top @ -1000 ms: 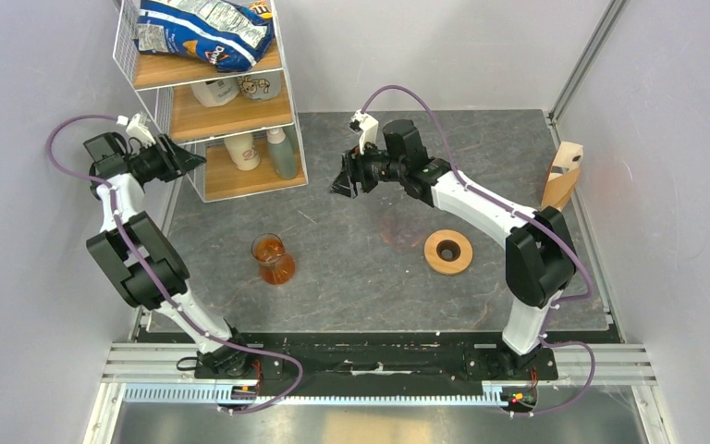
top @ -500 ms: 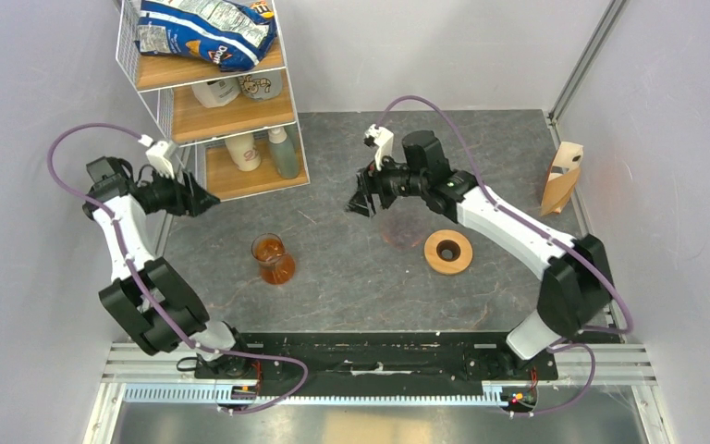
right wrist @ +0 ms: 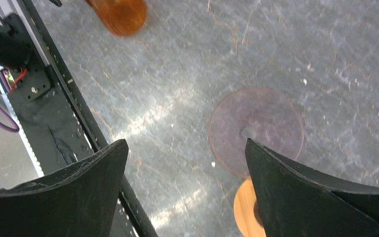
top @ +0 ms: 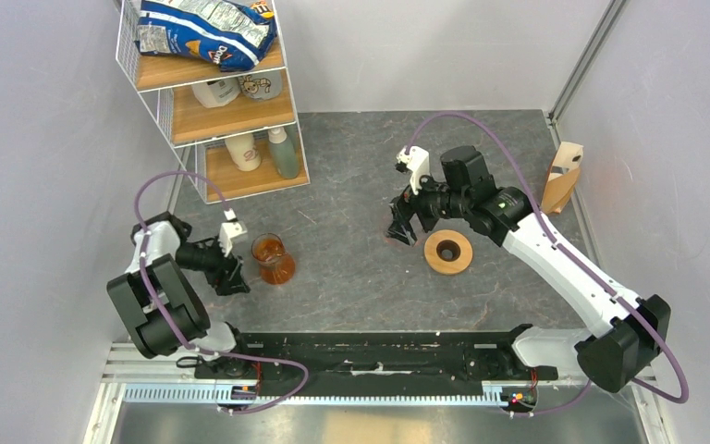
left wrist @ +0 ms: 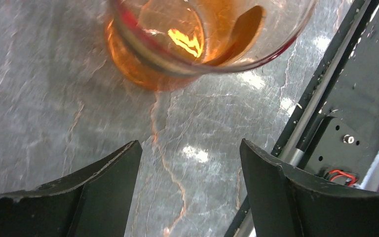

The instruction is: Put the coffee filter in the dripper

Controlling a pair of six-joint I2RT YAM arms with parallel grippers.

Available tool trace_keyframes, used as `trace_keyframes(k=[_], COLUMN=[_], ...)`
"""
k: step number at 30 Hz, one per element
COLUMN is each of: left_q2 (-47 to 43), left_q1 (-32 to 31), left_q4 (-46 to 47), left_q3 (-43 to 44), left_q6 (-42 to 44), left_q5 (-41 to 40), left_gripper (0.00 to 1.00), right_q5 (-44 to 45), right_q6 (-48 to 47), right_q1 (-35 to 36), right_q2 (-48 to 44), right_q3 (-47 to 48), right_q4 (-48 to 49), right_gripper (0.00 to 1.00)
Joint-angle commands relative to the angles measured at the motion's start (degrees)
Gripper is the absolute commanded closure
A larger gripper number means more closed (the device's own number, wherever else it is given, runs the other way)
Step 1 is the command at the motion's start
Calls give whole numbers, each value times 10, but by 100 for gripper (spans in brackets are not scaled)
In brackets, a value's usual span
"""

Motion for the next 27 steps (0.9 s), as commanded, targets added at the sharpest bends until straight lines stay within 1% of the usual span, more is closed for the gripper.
trace_keyframes(k=[1, 6, 10, 14, 16, 20, 24, 27], left_q2=[-43, -69, -82, -84, -85, -106, -114, -116], left_q1=[-49, -104, -146, -172, -194, -209, -218, -231], left_q4=[80, 134, 183, 212, 229, 265, 270, 296], left_q3=[-36, -53, -62, -63, -68, -85, -78, -71], left_q6=[42, 1, -50, -95, -110, -150, -179, -242], left_q5=[1, 29, 48, 82, 68, 51, 59, 67], left_gripper=[19, 19, 23, 29, 33, 34, 35, 35], right_q5=[-3, -7, -11, -18, -19, -20, -22, -28], right_q6=[-26, -15, -18, -20, -24, -30, -34, -34], right_q1=[-16, -28, -45, -67, -77, -92, -102, -107], right_q2=[-25, -28, -40, -51, -55, -54, -45, -36], right_q3=[8, 20, 23, 26, 28, 37, 45, 50], right_q4=[-76, -118, -134, -141, -145, -153, -156, -158], right_gripper=[3, 3, 3, 3, 3, 3, 3, 3])
